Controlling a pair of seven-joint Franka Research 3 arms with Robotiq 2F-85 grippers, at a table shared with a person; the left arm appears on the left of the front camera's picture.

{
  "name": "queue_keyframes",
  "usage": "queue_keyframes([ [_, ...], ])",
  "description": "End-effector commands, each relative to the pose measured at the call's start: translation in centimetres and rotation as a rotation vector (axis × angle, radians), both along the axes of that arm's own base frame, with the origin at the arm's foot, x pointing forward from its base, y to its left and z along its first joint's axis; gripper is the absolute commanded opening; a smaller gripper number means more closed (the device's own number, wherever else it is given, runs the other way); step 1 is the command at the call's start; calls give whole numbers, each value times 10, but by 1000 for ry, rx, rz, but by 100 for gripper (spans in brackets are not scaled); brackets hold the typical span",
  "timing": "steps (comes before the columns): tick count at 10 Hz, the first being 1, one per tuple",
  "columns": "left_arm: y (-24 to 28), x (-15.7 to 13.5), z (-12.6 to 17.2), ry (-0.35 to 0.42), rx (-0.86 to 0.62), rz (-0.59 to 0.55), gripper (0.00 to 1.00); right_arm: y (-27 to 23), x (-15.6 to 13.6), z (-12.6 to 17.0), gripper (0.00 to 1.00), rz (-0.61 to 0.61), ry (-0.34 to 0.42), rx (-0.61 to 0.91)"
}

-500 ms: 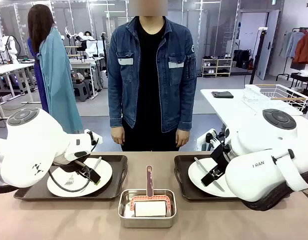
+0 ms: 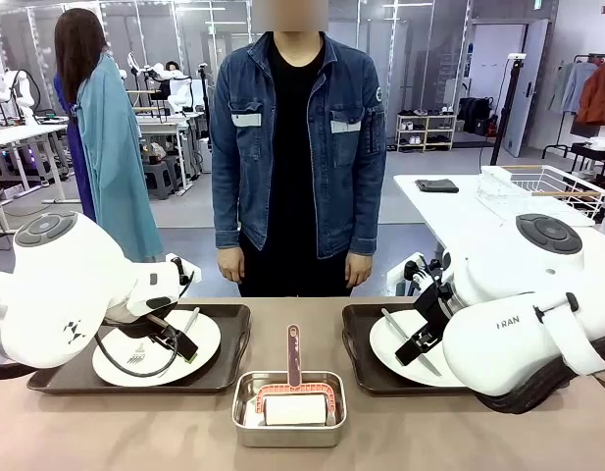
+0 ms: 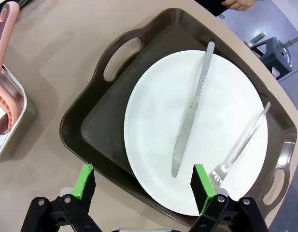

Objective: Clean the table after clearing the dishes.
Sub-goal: When the left (or right) Handle tray is removed, use the left hand (or right hand) to clean the left (or right) side of the table with the Lint Roller.

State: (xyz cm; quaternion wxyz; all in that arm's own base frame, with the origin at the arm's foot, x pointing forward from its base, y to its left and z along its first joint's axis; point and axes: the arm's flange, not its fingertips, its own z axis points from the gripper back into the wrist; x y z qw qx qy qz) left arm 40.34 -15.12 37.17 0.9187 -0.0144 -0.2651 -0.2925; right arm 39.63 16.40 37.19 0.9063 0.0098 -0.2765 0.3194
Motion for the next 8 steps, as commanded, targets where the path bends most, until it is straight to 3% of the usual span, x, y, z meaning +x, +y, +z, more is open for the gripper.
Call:
queue_keyframes([
  [1,0,0,0,0,0,0,100,0,0,0,100,0,0,1],
  [8,1,6,9,-9,-5,-13,100,-3,8,10,100,9,-9,18],
])
